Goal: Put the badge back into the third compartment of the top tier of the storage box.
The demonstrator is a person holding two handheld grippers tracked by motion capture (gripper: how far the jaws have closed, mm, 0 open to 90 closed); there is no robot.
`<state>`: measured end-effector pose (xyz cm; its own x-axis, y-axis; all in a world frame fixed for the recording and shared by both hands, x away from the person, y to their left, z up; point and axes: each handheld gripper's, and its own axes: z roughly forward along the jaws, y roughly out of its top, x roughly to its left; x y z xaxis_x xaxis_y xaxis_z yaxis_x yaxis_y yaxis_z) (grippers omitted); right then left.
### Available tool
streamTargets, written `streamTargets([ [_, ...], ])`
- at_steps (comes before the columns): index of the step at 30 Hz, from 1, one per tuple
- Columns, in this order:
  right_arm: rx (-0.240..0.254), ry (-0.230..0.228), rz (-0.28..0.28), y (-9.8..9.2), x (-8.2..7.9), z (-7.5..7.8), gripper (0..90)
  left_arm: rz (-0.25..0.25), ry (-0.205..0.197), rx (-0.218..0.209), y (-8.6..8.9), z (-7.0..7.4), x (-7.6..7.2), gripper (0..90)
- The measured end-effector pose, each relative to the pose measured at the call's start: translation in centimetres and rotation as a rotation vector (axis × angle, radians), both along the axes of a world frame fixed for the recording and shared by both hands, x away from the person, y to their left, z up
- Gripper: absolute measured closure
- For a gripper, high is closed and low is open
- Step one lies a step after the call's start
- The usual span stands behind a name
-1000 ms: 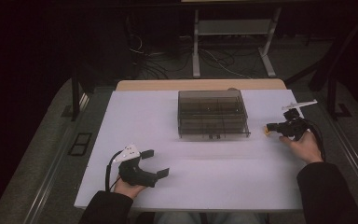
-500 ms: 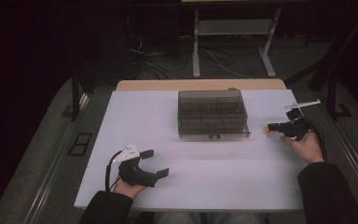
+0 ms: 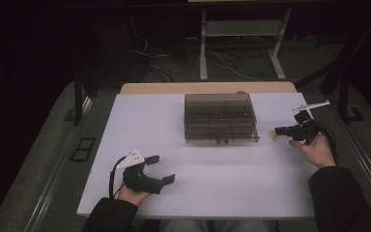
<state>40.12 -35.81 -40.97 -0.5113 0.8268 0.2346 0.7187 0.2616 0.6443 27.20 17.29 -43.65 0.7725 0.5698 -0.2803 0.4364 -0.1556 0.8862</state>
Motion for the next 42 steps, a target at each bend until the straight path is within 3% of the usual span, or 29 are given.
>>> streamTargets([
  [27, 0.006, -0.043, 0.053, 0.8, -1.8, 6.3, 87.5, 0.0, 0.007, -0.01, 0.0, 0.0, -0.1, 0.0],
  [42, 0.012, -0.067, 0.088, 1.4, -2.8, 8.6, 87.5, 0.0, 0.007, -0.011, 0.0, 0.0, -0.1, 0.0],
])
